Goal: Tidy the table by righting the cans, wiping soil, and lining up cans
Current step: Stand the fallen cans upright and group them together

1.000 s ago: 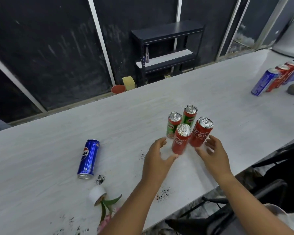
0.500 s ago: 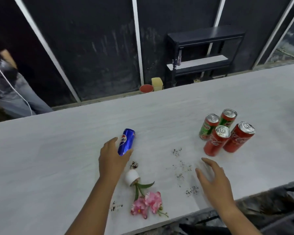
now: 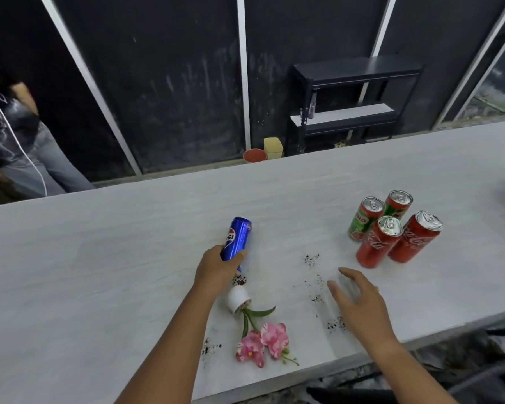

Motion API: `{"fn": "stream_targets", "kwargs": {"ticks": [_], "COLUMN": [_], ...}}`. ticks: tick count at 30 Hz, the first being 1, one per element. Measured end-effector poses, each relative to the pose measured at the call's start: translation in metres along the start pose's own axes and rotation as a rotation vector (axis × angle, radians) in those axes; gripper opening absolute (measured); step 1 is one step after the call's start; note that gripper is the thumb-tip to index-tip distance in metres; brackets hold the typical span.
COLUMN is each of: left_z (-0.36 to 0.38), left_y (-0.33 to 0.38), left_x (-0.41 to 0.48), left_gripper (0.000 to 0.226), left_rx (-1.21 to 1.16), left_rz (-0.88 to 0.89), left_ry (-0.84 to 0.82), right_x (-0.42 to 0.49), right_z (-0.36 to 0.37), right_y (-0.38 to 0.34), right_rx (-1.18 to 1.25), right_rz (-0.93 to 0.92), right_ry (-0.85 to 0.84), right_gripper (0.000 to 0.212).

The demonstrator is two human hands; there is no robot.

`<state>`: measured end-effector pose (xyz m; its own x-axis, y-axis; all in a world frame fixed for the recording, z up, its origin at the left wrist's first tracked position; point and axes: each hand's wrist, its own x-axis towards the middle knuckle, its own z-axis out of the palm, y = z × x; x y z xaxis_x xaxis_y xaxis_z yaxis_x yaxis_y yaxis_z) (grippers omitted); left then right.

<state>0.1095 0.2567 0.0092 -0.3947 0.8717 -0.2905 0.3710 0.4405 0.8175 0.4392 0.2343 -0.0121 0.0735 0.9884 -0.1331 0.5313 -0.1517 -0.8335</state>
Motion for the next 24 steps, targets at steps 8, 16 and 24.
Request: {"fn": "stream_targets", "kwargs": {"ticks": [8,16,24], "left_z": [0.046,0.092,0.098], "left_y": [0.031,0.051,0.049], "left_x": [-0.040,-0.071,-0.045], "left_gripper": [0.064,0.063,0.094], "left_rx": [-0.105,-0.196,0.062], "left_rz": [0.143,0.266,0.364], "left_ry": [-0.212,-0.415,-0.502], "right_x": [0.000,0.006,0.000], "right_z": [0.008,-0.003,-0.030], "right_y": [-0.052,-0.070,-0.036], "right_rx": [0.260,0.550,0.552], "right_rz": [-0.082,-0.097,-0.092], "right_ry": [-0.016,-0.077,0.147], "right_gripper": [0.046,0.048,0.058]}}
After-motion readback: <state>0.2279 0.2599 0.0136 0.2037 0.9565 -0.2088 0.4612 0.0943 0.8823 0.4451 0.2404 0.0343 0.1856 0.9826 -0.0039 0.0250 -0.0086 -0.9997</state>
